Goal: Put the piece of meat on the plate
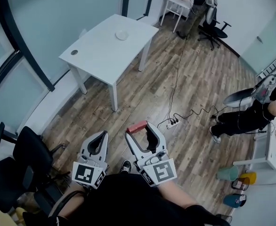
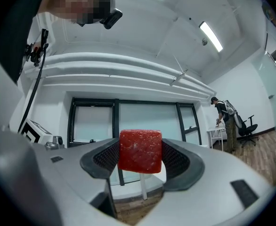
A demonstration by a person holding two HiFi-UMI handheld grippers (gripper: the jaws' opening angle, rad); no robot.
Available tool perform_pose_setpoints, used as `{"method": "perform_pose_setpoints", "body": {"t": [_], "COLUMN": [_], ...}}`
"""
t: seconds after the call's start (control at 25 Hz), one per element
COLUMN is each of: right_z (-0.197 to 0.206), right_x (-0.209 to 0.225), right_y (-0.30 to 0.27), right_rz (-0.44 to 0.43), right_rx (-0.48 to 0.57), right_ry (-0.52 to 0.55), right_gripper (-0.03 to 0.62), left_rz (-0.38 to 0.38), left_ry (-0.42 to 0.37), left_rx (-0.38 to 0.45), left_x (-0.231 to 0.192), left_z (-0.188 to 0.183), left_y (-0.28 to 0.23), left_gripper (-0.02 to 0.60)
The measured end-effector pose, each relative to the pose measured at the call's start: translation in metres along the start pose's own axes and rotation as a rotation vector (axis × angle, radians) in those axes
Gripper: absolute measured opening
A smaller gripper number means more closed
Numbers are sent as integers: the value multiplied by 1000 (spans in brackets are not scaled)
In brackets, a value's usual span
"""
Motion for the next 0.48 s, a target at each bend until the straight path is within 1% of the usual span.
{"method": "perform_pose_setpoints", "body": {"t": [0.12,0.24,0.48], "right_z": [-3,-3,-2], "right_x": [17,31,43], "right_y": [-14,-28,-53], "right_rz": [-3,1,-9], "right_rx": [5,-7,-14], "right_ry": [8,14,29], "right_gripper": [279,279,279], "left_rz": [-14,-32,-44], "left_ry": [-30,-44,-79], "left_rx": [15,20,40], "left_x": [-7,-15,-38], "left_z": [-8,-12,-25], "left_y": [-25,-46,-73], "left_gripper": [3,3,3]}}
Point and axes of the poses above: the fingertips, and each gripper's own axes: y backward along the fingers, x to its right, z out of its underside, the point moved 2 cm from there along y, backward along the fingers, and after that the axes turned 14 degrees about z, right-handed, at the moved point
